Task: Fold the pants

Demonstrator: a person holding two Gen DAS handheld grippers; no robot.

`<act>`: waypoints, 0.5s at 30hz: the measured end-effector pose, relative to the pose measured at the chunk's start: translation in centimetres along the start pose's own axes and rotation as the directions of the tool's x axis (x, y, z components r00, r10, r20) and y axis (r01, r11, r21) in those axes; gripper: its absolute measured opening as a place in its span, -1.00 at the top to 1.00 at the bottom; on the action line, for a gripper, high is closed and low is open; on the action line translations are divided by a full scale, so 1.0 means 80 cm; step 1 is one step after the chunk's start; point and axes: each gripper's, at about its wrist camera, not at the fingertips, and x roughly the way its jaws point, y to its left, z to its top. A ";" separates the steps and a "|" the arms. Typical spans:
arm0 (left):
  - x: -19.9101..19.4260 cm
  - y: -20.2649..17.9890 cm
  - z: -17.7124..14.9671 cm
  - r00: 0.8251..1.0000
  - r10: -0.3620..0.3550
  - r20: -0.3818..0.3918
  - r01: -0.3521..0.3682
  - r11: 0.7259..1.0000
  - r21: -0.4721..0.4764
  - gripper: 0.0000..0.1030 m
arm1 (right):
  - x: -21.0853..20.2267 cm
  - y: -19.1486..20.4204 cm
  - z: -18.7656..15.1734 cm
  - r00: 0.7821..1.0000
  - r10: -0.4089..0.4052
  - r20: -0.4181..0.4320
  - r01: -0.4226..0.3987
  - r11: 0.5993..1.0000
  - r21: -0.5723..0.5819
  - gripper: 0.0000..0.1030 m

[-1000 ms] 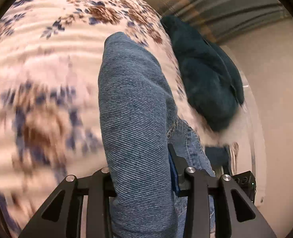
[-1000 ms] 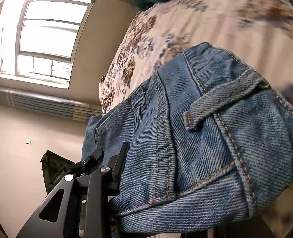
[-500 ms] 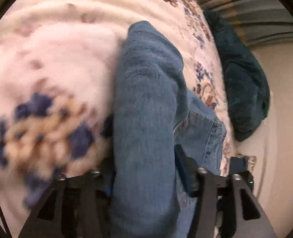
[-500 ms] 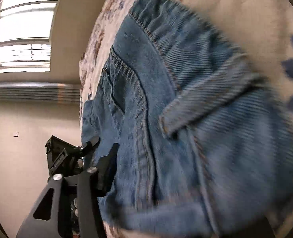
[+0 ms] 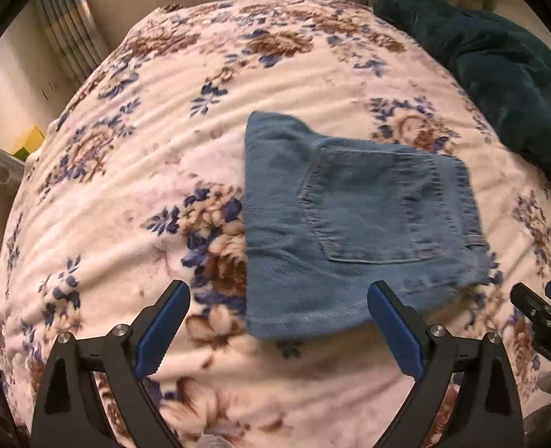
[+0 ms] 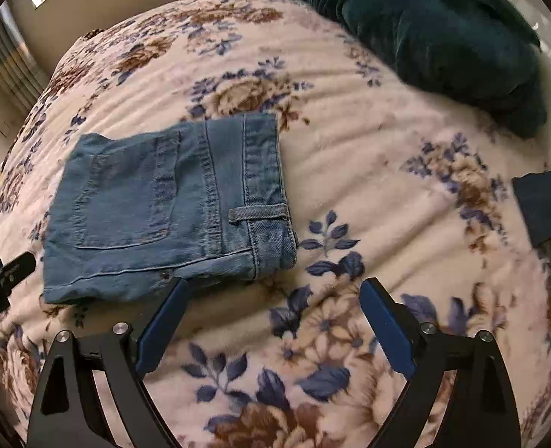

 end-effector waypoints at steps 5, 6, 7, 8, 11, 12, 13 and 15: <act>-0.052 -0.014 0.002 0.999 -0.021 0.033 0.021 1.000 0.006 -0.90 | -0.075 0.000 -0.025 0.999 -0.014 0.046 0.014 1.000 -0.004 -0.85; -0.066 -0.015 0.000 0.999 -0.021 0.044 0.021 1.000 0.008 -0.90 | -0.096 0.003 -0.036 0.998 -0.015 0.056 0.015 1.000 -0.009 -0.85; -0.081 -0.016 -0.003 0.998 -0.021 0.057 0.020 1.000 0.015 -0.90 | -0.114 0.004 -0.043 0.998 -0.017 0.065 0.017 1.000 -0.011 -0.85; -0.100 -0.016 -0.007 0.997 -0.020 0.068 0.018 1.000 0.019 -0.90 | -0.134 0.003 -0.049 0.997 -0.021 0.078 0.022 1.000 -0.012 -0.85; -0.146 -0.016 -0.019 0.996 -0.027 0.090 0.025 0.999 0.023 -0.90 | -0.186 0.005 -0.063 0.994 -0.025 0.109 0.027 0.999 -0.019 -0.85; -0.167 -0.016 -0.025 0.995 -0.031 0.100 0.028 0.999 0.024 -0.90 | -0.207 0.006 -0.070 0.992 -0.027 0.120 0.030 0.999 -0.022 -0.85; -0.184 -0.015 -0.029 0.994 -0.033 0.107 0.030 0.999 0.021 -0.90 | -0.228 0.007 -0.077 0.991 -0.024 0.128 0.028 0.999 -0.025 -0.85; -0.217 -0.015 -0.040 0.992 -0.034 0.118 0.031 0.999 0.024 -0.90 | -0.267 0.008 -0.092 0.988 -0.027 0.149 0.032 0.999 -0.035 -0.85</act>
